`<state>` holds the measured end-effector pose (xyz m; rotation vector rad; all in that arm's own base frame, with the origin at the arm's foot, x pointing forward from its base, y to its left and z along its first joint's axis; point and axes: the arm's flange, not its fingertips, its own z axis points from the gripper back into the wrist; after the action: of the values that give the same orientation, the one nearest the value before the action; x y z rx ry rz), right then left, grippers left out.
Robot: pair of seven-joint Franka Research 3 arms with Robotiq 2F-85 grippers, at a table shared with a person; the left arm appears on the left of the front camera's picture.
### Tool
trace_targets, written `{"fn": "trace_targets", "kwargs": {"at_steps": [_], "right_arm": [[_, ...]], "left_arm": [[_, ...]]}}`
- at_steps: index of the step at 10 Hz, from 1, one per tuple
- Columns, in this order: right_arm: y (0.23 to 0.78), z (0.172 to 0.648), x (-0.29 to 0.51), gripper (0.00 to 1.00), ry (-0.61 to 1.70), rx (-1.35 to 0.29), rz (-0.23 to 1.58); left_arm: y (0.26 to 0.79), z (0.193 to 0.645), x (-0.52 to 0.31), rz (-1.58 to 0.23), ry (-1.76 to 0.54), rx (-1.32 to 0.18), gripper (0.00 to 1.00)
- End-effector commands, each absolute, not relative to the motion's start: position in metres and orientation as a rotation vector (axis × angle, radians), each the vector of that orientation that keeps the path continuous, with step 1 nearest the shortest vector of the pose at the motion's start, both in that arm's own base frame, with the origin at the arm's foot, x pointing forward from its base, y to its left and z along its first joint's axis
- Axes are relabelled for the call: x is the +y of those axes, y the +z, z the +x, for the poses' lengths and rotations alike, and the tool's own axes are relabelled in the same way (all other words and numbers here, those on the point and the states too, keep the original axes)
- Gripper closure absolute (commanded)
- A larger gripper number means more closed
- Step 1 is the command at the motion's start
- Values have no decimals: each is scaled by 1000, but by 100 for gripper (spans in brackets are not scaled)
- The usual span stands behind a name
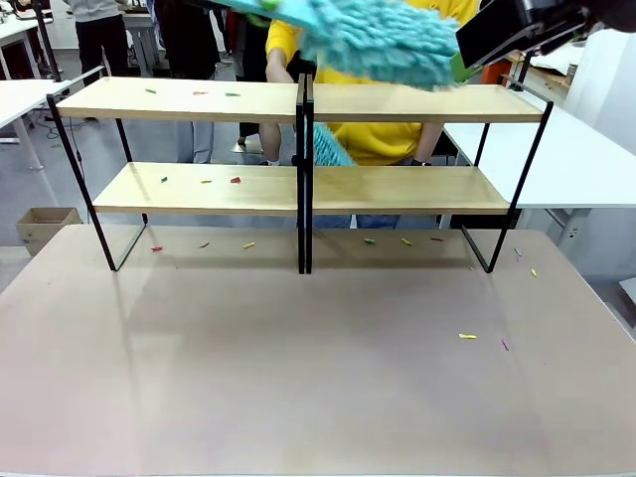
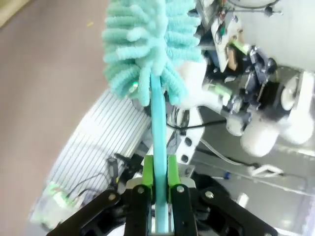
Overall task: Clean the shelves.
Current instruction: Clean a randomly selected level of the Shelf with the Duster.
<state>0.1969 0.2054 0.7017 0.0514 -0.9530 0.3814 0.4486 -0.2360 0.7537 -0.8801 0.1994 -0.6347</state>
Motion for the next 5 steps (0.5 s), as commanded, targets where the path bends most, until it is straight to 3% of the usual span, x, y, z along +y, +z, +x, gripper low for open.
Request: {"fn": "trace_targets", "kwargs": {"at_steps": [1,3,5], "right_arm": [[702,197,204,0,380,-951,58],[702,197,204,0,380,-951,58],[702,197,204,0,380,-951,58]], "left_arm": [[760,393,-164,-891,-634,47,88],[802,331,-71,-916,-449,-185,88],[827,286,16,-853,-123,-353,88]]}}
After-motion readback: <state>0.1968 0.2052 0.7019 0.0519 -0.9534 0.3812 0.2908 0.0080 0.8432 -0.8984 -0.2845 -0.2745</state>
